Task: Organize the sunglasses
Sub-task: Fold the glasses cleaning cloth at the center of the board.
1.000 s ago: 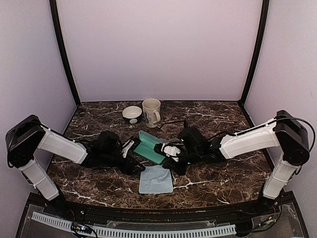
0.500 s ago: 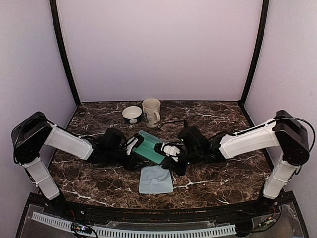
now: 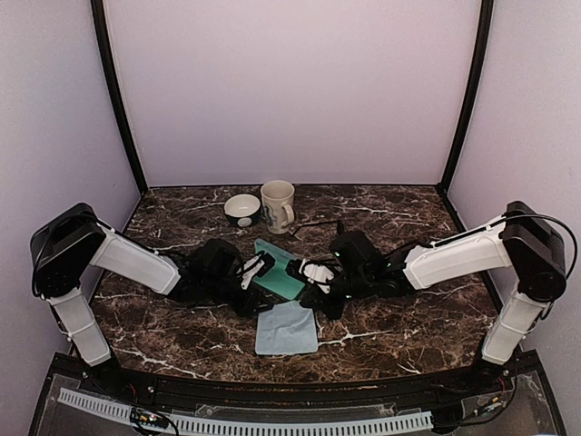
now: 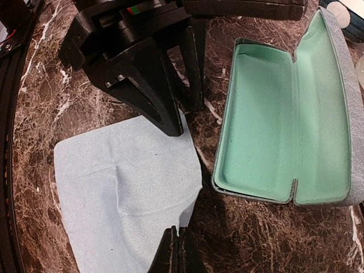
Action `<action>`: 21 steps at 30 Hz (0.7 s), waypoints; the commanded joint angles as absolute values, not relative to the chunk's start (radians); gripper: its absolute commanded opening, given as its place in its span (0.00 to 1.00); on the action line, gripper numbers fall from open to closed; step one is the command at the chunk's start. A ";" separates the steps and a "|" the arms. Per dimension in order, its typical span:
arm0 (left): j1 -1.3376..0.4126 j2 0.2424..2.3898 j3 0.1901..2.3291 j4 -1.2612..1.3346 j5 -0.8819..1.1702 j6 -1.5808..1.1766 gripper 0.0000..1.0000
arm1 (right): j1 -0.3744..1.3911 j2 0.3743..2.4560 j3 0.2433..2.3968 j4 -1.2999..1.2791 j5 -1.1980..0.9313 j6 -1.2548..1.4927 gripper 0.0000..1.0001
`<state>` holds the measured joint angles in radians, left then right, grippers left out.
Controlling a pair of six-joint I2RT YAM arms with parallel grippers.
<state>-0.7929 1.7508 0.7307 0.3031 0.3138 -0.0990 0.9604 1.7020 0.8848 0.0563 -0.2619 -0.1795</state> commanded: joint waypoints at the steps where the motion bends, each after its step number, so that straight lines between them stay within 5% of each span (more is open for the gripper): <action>1: -0.813 1.765 0.720 0.184 0.267 -0.076 0.28 | 0.953 1.713 0.876 0.084 -0.274 -0.169 0.00; 21: -0.842 1.731 0.691 0.121 0.230 -0.072 0.15 | 0.951 1.728 0.886 0.076 -0.269 -0.167 0.00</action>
